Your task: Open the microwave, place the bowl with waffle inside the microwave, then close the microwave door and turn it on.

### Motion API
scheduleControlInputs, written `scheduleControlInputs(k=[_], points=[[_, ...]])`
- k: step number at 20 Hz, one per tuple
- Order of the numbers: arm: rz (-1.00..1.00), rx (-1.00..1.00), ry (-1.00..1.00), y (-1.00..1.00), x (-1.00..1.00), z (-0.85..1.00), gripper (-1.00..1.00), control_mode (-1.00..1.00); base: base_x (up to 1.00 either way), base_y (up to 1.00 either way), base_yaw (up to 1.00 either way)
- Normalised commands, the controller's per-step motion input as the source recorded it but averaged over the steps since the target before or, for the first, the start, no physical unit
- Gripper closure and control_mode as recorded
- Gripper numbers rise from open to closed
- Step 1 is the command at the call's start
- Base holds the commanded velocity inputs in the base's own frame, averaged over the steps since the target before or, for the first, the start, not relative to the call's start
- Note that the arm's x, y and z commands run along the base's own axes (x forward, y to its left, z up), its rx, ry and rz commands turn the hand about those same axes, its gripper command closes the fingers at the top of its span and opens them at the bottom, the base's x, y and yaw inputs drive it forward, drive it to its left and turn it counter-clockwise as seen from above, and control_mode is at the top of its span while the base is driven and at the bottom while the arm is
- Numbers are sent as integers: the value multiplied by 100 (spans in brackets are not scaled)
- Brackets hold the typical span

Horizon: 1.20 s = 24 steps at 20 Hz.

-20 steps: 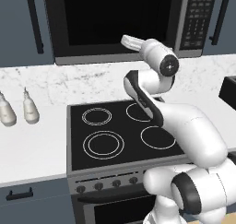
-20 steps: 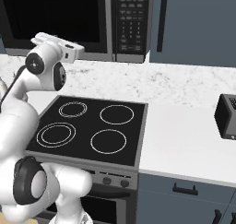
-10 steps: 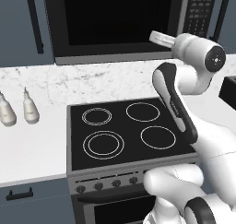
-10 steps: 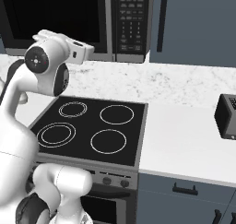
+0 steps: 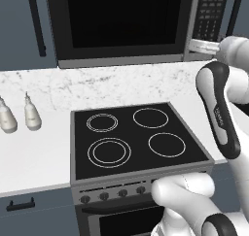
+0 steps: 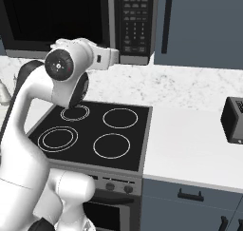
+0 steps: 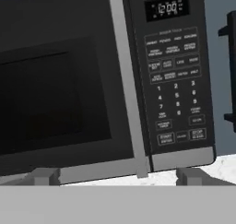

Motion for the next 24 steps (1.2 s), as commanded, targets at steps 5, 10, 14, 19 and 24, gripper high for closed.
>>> scheduleControlInputs(k=[5,10,14,19,24], points=[[0,-11,0,-55,-2,-23,-100,-100,0,0,0],[0,-8,-2,-48,0,-26,-100,-100,0,0,0],[0,-1,0,-14,6,-5,-100,-100,0,0,0],[0,0,0,-4,21,0,-100,-100,0,0,0],[0,0,0,-9,22,0,-100,-100,0,0,0]])
